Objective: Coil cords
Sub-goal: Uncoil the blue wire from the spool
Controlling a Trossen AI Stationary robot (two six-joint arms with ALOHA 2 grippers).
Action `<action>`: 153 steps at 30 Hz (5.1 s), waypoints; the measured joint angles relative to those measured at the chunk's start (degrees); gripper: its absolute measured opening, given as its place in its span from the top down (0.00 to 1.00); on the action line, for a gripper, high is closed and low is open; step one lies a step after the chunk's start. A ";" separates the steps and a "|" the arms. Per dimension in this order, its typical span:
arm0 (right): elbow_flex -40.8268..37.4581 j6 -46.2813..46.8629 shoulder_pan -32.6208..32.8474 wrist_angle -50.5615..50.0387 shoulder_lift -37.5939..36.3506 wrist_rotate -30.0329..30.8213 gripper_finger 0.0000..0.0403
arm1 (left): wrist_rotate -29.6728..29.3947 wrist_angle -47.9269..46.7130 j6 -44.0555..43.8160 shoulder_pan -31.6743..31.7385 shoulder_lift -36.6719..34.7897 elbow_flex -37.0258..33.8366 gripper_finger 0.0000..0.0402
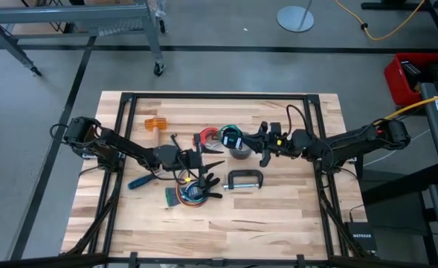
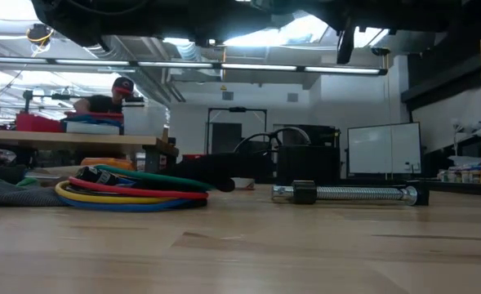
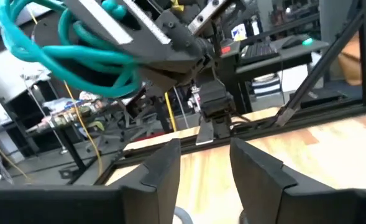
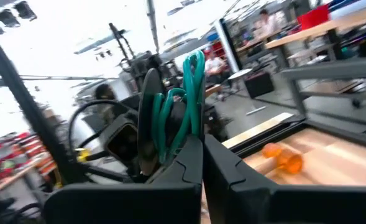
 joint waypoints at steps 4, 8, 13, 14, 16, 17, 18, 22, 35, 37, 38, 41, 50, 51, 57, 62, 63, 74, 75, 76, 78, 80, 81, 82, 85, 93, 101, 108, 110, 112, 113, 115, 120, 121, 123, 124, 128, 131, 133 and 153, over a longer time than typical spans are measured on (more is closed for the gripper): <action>0.00 2.30 0.02 -0.97 0.00 -2.22 1.00 | -0.03 0.19 2.18 -0.10 0.00 0.00 0.65; 0.00 3.61 0.02 -2.72 0.00 -2.68 1.00 | -0.04 0.20 2.47 -0.10 0.00 0.00 0.65; 0.00 4.46 0.02 -4.78 0.02 -2.81 1.00 | -0.04 0.18 2.28 -0.08 0.00 0.00 0.65; 0.00 4.87 0.01 -4.81 0.02 -2.81 1.00 | -0.04 0.19 2.28 -0.06 0.00 0.00 0.65; 0.00 5.02 0.02 -4.72 0.02 -2.83 1.00 | -0.04 0.16 2.28 -0.05 0.00 0.00 0.65; 0.00 5.05 0.02 -4.74 0.02 -3.16 1.00 | -0.04 0.16 2.28 -0.05 0.00 0.00 0.65; 0.00 5.05 0.02 -4.74 0.02 -3.32 1.00 | -0.04 0.17 2.28 -0.05 0.00 0.00 0.65; 0.00 5.44 0.02 -4.72 0.02 -3.61 1.00 | -0.04 0.16 2.28 -0.03 0.00 0.00 0.65; 0.00 6.36 0.02 -4.62 0.12 -4.29 1.00 | -0.69 0.28 1.34 0.41 0.00 0.00 0.65; 0.00 6.36 0.02 -4.57 0.40 -4.29 1.00 | -0.69 1.10 1.13 0.41 0.00 0.00 0.65; 0.00 6.36 0.02 -4.45 0.72 -4.18 1.00 | -0.60 1.73 0.97 0.41 0.00 0.00 0.65; 0.02 6.38 0.02 -3.98 1.82 -3.71 1.00 | 0.21 3.06 0.79 0.30 0.00 0.00 0.65; 0.02 6.36 0.06 -1.11 2.99 -3.72 1.00 | 0.50 3.06 -0.15 0.30 0.00 0.04 0.65; 0.02 6.36 0.06 -1.04 2.99 -3.70 1.00 | 0.50 3.28 -0.15 0.30 0.00 0.04 0.65; 0.02 6.38 0.06 -0.65 3.64 -3.77 1.00 | 3.82 3.89 -0.60 0.30 0.00 0.04 0.65; 1.90 6.79 0.06 -0.62 7.01 -3.80 1.00 | 4.45 4.08 -0.82 0.30 0.00 0.81 0.65; 2.83 6.79 0.06 -0.50 7.99 -4.33 1.00 | 4.92 3.85 -1.14 0.29 0.00 1.03 0.65; 10.16 4.58 -0.05 -0.92 14.39 -9.23 1.00 | 5.66 2.07 -2.66 -0.29 -0.15 1.14 0.65; 10.16 4.56 -0.07 -1.13 14.10 -9.25 1.00 | 5.55 1.89 -2.44 -0.43 -0.16 1.14 0.65; 10.16 4.54 -0.05 -1.33 13.93 -9.36 1.00 | 5.20 1.64 -2.17 -0.54 -0.15 1.16 0.65; 10.12 4.52 -0.02 -1.36 13.60 -9.71 1.00 | 4.90 1.44 -1.85 -0.60 -0.13 1.16 0.65; 10.12 4.50 0.00 -0.91 13.60 -9.73 1.00 | 4.76 1.09 -1.87 -0.60 -0.13 1.24 0.65; 10.12 4.50 -0.03 -0.79 13.60 -9.71 1.00 | 4.59 0.81 -1.90 -0.58 -0.13 1.25 0.65; 10.12 4.49 -0.03 -0.57 13.60 -9.59 1.00 | 4.47 0.48 -1.90 -0.63 -0.13 1.25 0.65; 10.10 3.39 0.02 -0.43 13.60 -9.21 1.00 | 4.22 -0.26 -1.79 -1.14 -0.13 1.27 0.65; 10.10 1.33 0.13 -0.77 13.60 -4.60 1.00 | 4.22 0.75 -2.17 -2.66 0.00 1.27 0.65; 10.12 -2.14 0.17 -1.26 13.60 -0.60 1.00 | 4.20 -0.16 -6.33 -2.89 0.04 1.29 0.65; 10.12 -4.71 0.13 -0.85 13.62 3.21 1.00 | 4.22 -2.33 -11.63 -2.89 0.02 1.31 0.65; 10.12 -5.76 0.13 -0.90 13.62 3.29 1.00 | 4.26 -1.97 -13.69 -2.82 0.02 1.31 0.65; 10.14 -6.45 0.11 -1.61 13.60 3.32 1.00 | 4.46 -1.41 -16.22 -2.65 0.02 1.31 0.65; 10.19 -6.89 0.07 -2.25 13.60 3.34 1.00 | 4.52 -1.02 -17.57 -2.63 0.06 1.29 0.65; 10.26 -7.22 0.02 -3.64 13.50 3.33 1.00 | 4.55 -0.57 -20.58 -2.63 0.09 1.25 0.65; 10.32 -8.66 -0.03 -6.72 13.44 3.77 1.00 | 4.49 -0.79 -32.77 -2.03 0.13 1.18 0.65; 10.32 -8.89 -0.03 -7.31 13.42 3.88 1.00 | 4.48 -0.95 -35.95 -1.81 0.13 1.16 0.65; 10.32 -8.92 -0.05 -8.47 13.40 3.97 1.00 | 4.49 -1.13 -42.47 -1.46 0.13 1.16 0.65; 10.32 -8.93 -0.05 -8.95 13.40 4.18 1.00 | 4.46 -1.14 -45.82 -1.34 0.13 1.15 0.65; 10.32 -8.96 -0.09 -11.13 13.40 4.36 1.00 | 4.46 -1.77 -58.02 -0.61 0.13 1.14 0.65; 10.32 -8.99 -0.09 -12.47 13.40 4.18 1.00 | 4.47 -2.57 -59.22 -0.11 0.13 1.14 0.65; 10.32 -8.96 -0.09 -13.56 13.40 3.85 1.00 | 4.49 -2.65 -55.73 0.03 0.14 1.14 0.65; 10.10 -9.59 0.02 -19.74 13.60 1.37 1.00 | 4.02 -4.80 -55.48 0.84 -0.02 1.29 0.65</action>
